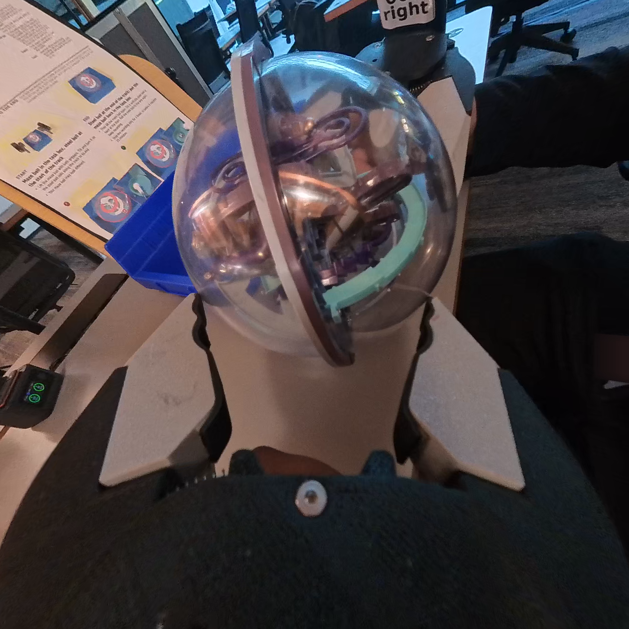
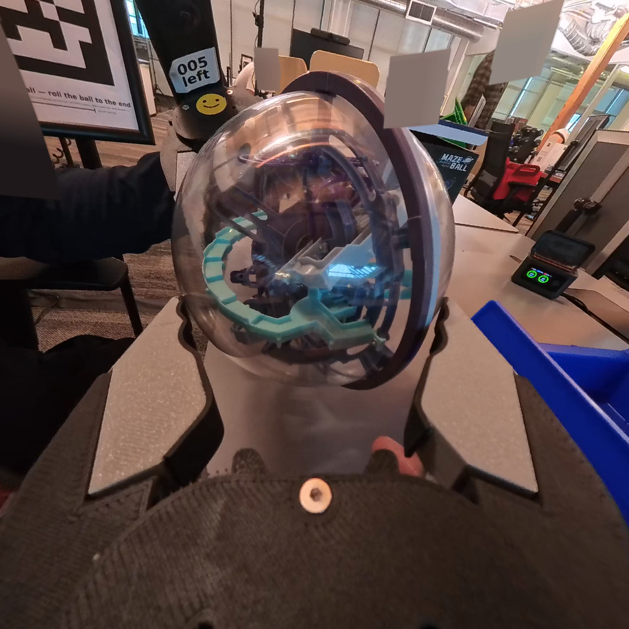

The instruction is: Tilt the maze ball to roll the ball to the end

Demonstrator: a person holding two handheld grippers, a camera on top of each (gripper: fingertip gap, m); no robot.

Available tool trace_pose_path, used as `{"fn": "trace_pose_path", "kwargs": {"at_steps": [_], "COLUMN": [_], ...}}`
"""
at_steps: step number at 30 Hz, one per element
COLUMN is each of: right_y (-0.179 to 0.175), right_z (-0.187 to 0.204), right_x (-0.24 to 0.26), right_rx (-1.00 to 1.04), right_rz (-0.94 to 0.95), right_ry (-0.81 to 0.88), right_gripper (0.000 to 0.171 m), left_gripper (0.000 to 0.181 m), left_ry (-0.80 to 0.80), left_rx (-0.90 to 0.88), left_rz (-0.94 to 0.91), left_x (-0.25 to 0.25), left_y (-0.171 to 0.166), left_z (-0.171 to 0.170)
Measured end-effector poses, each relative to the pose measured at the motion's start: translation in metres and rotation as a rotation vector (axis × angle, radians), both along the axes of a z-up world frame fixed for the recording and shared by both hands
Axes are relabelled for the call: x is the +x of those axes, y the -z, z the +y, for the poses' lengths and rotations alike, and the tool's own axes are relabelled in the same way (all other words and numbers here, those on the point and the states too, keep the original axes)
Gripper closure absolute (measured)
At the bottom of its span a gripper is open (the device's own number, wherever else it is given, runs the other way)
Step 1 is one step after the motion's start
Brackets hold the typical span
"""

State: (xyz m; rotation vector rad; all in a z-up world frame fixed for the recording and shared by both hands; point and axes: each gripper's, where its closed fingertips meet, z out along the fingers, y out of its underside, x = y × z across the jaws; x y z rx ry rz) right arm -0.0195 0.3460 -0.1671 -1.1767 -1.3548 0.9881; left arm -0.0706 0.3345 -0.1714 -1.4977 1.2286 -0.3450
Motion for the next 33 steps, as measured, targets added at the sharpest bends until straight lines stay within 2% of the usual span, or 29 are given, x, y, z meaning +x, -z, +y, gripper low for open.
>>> {"fn": "trace_pose_path", "kwargs": {"at_steps": [16,33], "right_y": [0.0,-0.008], "right_z": [-0.004,-0.003], "right_x": [-0.004,0.0], "right_rx": [-0.017,-0.042], "right_rz": [0.008,-0.015], "right_ry": [-0.021,-0.003], "right_gripper": [0.033,0.033], "left_gripper": [0.057,0.057], "left_ry": [-0.013,-0.005], "left_rx": [0.035,-0.013], "left_rz": [0.03,-0.032], "left_x": [-0.001,0.002], "left_y": [-0.01,-0.01], "left_z": [-0.007,-0.005]}}
